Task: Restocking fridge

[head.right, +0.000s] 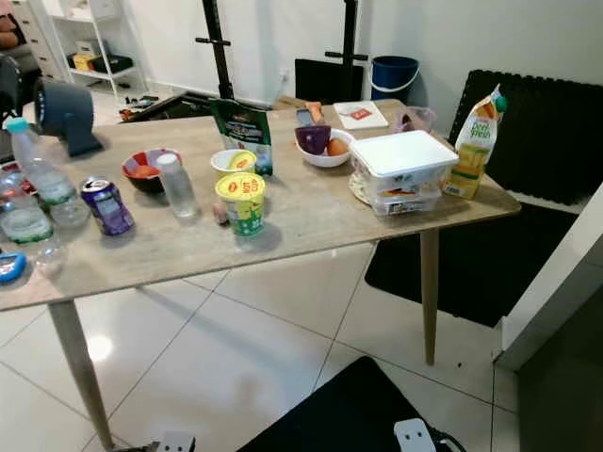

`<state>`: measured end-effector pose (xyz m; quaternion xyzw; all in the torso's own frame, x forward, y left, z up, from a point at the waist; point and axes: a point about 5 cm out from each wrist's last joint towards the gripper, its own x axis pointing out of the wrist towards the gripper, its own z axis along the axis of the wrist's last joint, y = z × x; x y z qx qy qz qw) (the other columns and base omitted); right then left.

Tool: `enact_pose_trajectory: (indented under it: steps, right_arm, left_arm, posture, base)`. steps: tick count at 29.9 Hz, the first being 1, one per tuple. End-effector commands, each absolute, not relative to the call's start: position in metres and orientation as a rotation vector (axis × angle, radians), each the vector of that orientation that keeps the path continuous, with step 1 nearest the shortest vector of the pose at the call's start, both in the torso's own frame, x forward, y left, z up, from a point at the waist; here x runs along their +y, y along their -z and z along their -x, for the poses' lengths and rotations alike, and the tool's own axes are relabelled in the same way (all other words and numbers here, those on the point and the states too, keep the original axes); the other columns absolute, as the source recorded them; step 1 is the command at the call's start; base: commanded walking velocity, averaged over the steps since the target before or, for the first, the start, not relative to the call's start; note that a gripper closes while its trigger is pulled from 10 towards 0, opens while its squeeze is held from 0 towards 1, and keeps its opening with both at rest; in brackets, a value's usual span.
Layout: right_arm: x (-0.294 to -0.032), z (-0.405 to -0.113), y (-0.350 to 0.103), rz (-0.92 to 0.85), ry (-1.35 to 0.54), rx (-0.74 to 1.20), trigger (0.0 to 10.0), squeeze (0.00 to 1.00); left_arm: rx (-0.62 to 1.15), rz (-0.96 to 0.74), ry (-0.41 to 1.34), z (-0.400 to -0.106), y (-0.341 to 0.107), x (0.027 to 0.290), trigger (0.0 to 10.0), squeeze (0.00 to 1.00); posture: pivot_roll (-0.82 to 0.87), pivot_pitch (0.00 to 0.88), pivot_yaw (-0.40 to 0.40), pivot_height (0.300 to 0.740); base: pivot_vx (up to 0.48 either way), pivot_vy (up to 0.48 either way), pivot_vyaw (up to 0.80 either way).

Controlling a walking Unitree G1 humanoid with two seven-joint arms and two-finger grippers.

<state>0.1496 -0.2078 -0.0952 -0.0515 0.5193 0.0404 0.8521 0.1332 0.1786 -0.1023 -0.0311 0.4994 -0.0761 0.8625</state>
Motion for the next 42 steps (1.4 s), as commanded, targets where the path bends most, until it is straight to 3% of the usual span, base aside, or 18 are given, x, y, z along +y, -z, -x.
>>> enact_pose_trajectory:
  steps: [1, 20, 26, 35, 42]
  right_arm:
    - [-0.2058, -0.1479, 0.0963, 0.105, -0.089, 1.1, 10.0, 0.0]
    - [-0.2056, -0.147, 0.0966, 0.106, -0.09, 1.101, 10.0, 0.0]
    - [-0.2055, -0.1472, 0.0965, 0.107, -0.091, 1.1, 10.0, 0.0]
    - [-0.206, -0.1479, 0.0962, 0.109, -0.091, 1.1, 10.0, 0.0]
    - [-0.2058, -0.1478, 0.0963, 0.109, -0.093, 1.1, 10.0, 0.0]
  left_arm:
    - [1.061, 0.051, 0.159, -0.1292, 0.1032, 0.183, 10.0, 0.0]
    - [1.06, 0.052, 0.161, -0.1301, 0.103, 0.1824, 10.0, 0.0]
    - [1.067, 0.053, 0.164, -0.1287, 0.1036, 0.1817, 10.0, 0.0]
    - [1.076, 0.05, 0.179, -0.1284, 0.104, 0.1795, 10.0, 0.0]
    - [1.072, 0.054, 0.153, -0.1281, 0.104, 0.1821, 10.0, 0.0]
  posture:
    - [0.01, 0.048, 0.008, 0.74]
    - [0.01, 0.049, 0.009, 0.74]
    - [0.01, 0.048, 0.006, 0.74]
    - [0.01, 0.047, 0.005, 0.74]
    - [0.01, 0.048, 0.006, 0.74]
  base:
    - [0.375, 0.0, 0.0]
    - [0.347, 0.0, 0.0]
    - [0.0, 0.0, 0.0]
    - [0.0, -0.466, 0.0]
    - [0.0, 0.0, 0.0]
